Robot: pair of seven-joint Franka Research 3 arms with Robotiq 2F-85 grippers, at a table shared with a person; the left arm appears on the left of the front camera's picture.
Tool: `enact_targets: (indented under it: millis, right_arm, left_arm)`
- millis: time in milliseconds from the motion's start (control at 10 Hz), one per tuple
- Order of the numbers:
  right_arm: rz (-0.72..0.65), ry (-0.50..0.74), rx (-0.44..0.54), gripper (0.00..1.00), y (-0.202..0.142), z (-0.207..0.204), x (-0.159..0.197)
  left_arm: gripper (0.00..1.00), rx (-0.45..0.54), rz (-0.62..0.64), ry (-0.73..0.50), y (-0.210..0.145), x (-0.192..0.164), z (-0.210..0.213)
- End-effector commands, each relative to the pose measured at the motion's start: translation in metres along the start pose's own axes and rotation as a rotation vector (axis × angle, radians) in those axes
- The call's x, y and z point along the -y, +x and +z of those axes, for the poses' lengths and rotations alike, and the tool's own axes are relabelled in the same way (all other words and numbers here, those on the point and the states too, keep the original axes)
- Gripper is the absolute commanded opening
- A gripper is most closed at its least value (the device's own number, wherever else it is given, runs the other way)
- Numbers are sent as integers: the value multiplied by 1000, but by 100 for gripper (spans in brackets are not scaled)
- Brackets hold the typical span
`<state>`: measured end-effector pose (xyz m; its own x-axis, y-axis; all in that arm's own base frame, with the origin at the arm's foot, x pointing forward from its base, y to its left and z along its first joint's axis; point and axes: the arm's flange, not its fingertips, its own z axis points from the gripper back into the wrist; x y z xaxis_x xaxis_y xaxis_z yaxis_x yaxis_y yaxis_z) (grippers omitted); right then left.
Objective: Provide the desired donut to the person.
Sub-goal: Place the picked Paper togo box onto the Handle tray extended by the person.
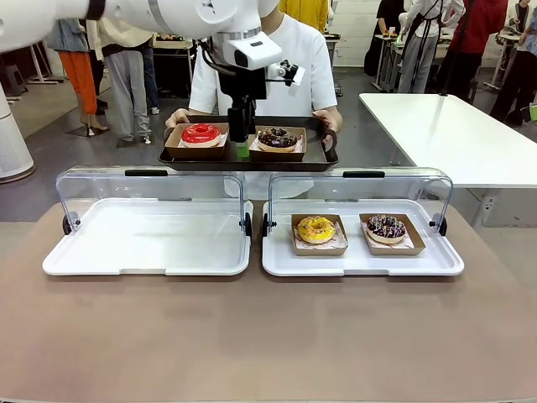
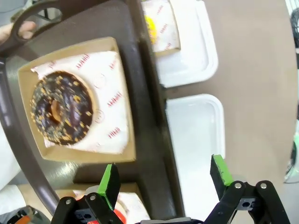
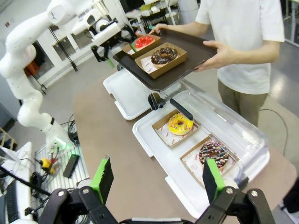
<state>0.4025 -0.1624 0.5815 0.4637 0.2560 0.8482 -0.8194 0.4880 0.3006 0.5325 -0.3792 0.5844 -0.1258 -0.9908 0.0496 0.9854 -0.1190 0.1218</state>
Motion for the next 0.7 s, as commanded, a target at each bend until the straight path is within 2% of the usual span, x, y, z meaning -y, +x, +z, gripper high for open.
enact_targets:
  millis: [0,200,600]
  right_arm:
    - [-1,2,-2,100,-1,-1,-1]
    - [-1,2,-2,100,-1,-1,-1]
    - [-1,2,-2,100,-1,-1,-1]
  left_arm:
    - [100,-10,-10,-45,-37,40,21]
    - [100,30,-13,-42,-73,83,27]
    - [100,69,-56,6,-110,154,32]
